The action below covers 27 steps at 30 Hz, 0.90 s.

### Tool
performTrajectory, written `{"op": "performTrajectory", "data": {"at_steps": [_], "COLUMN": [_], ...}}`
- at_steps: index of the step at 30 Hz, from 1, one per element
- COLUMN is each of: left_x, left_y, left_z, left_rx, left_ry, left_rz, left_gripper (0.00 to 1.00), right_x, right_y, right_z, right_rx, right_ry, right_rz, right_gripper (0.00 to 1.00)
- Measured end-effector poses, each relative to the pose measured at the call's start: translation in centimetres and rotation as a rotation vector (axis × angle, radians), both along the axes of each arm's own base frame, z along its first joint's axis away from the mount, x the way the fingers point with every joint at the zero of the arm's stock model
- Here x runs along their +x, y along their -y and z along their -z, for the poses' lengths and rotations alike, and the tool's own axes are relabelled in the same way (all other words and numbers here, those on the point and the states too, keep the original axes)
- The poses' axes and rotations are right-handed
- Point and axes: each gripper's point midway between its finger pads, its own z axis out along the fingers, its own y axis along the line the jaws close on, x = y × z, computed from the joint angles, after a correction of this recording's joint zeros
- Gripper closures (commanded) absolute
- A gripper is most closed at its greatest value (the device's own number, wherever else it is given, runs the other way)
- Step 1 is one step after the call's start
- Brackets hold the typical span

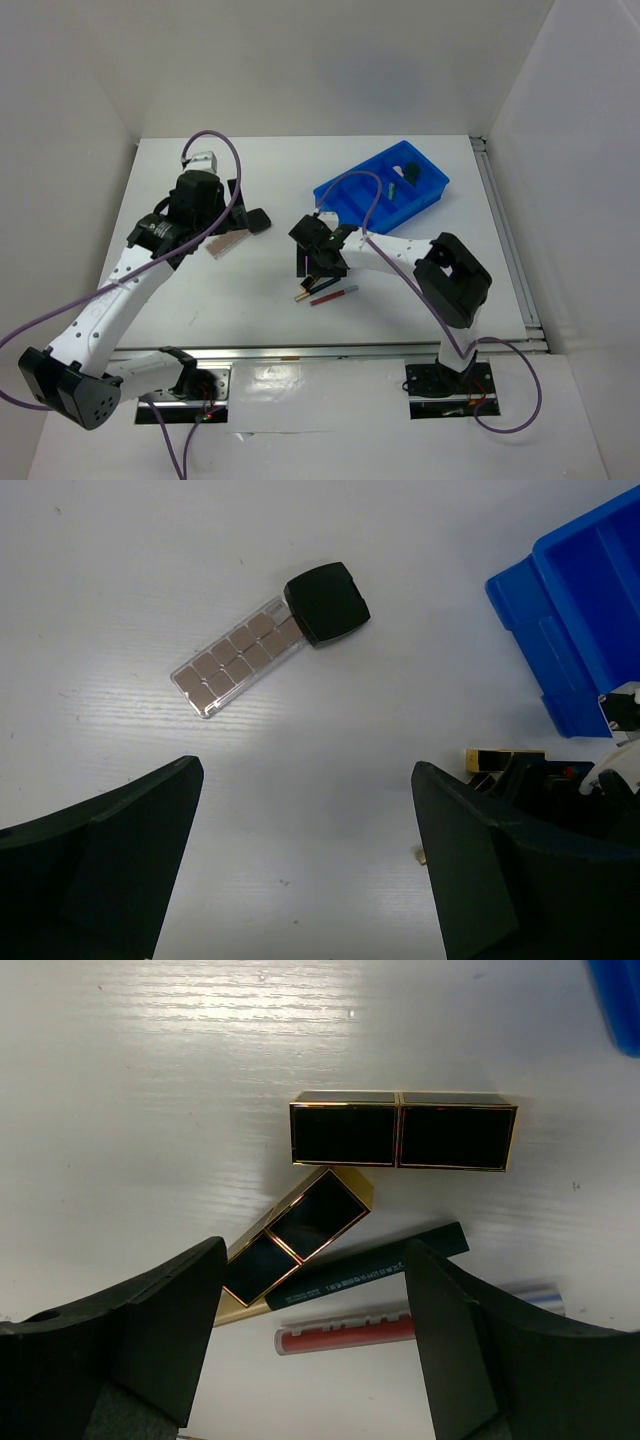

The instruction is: Organize the makeup

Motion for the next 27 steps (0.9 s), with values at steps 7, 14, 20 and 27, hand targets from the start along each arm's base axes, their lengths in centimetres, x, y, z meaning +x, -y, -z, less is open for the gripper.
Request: {"op": "performTrajectory", "data": {"at_steps": [7, 14, 20, 27], "left_x": [0.0, -0.2, -0.6, -0.9], "left_y": [0.2, 0.2, 0.0, -0.1], "left_z": [0.3, 0.4, -0.3, -0.5], "left_rx": [-0.005, -0.007, -0.017, -0.02], "left_ry": [-0.004, -0.008, 0.016, 0.024], "left_rz": [0.007, 0.012, 0.012, 0.011], "left_gripper": [0.0, 0.0, 0.0, 0.0], "right_x": [-0.2, -0.5, -0.2, 1.3], "right_y": [-0.4, -1.6, -3.1, -5.8], "right_z": [0.6, 1.8, 2.3, 0.5], "right_rx": [0.017, 0.04, 0.034, 0.069], "right_ry": [-0.018, -0.02, -0.009, 0.038], "right_rz": [0.001, -0.02, -0.042, -0.075], "right_gripper": [0.32, 0.44, 0.67, 0.91]}}
